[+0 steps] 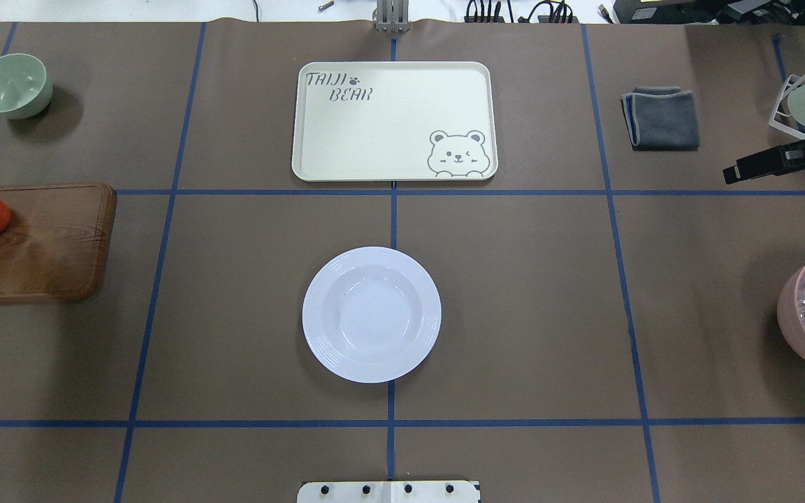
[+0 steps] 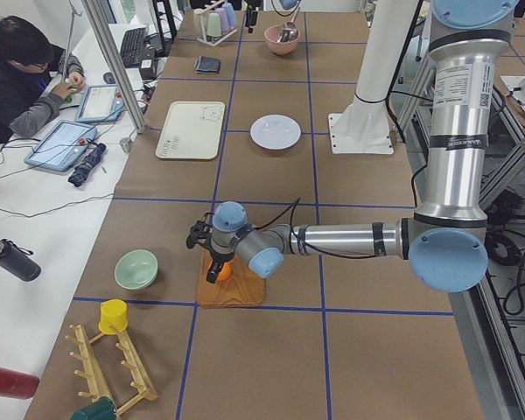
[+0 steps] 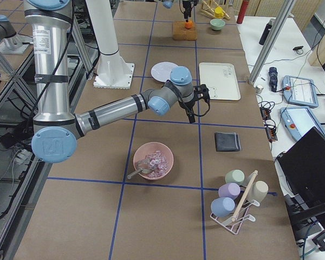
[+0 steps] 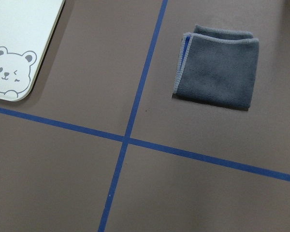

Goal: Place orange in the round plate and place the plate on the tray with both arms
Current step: 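Grasp the orange on the wooden tray with the left gripper and lift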

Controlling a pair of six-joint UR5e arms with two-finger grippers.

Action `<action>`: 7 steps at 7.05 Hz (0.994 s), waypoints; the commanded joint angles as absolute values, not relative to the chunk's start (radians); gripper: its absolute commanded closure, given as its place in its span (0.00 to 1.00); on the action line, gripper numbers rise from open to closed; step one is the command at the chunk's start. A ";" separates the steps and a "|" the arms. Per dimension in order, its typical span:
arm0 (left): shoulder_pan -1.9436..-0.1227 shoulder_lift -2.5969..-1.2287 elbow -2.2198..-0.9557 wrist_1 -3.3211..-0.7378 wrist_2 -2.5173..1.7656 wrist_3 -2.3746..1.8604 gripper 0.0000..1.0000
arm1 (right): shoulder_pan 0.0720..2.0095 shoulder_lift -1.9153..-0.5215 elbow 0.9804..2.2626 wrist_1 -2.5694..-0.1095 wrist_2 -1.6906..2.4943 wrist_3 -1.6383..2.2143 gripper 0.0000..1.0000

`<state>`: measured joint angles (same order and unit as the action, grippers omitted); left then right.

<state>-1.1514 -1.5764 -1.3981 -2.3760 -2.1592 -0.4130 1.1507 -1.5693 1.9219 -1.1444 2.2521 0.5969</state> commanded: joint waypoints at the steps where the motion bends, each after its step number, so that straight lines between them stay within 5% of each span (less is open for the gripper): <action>1: -1.125 -1.585 -1.368 -2.402 -2.151 -0.423 0.02 | 1.149 -1.569 1.921 -1.144 2.243 0.595 0.00; 2: -1.118 -1.598 -1.355 -2.402 -2.151 -0.423 0.03 | 1.147 -1.569 1.921 -1.144 2.241 0.595 0.00; 3: -1.118 -1.601 -1.351 -2.402 -2.151 -0.422 0.23 | 1.147 -1.568 1.919 -1.144 2.241 0.594 0.00; 4: -1.118 -1.608 -1.351 -2.402 -2.151 -0.423 0.68 | 1.147 -1.568 1.917 -1.144 2.241 0.592 0.00; 5: -1.118 -1.609 -1.367 -2.407 -2.158 -0.425 1.00 | 1.147 -1.568 1.916 -1.144 2.243 0.591 0.00; 7: -1.126 -1.640 -1.519 -2.296 -2.277 -0.505 1.00 | 1.147 -1.568 1.914 -1.143 2.243 0.594 0.00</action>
<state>-1.1208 -1.6154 -1.4326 -2.3708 -2.2068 -0.4435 1.1474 -1.5678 1.9152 -1.1433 2.2425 0.5915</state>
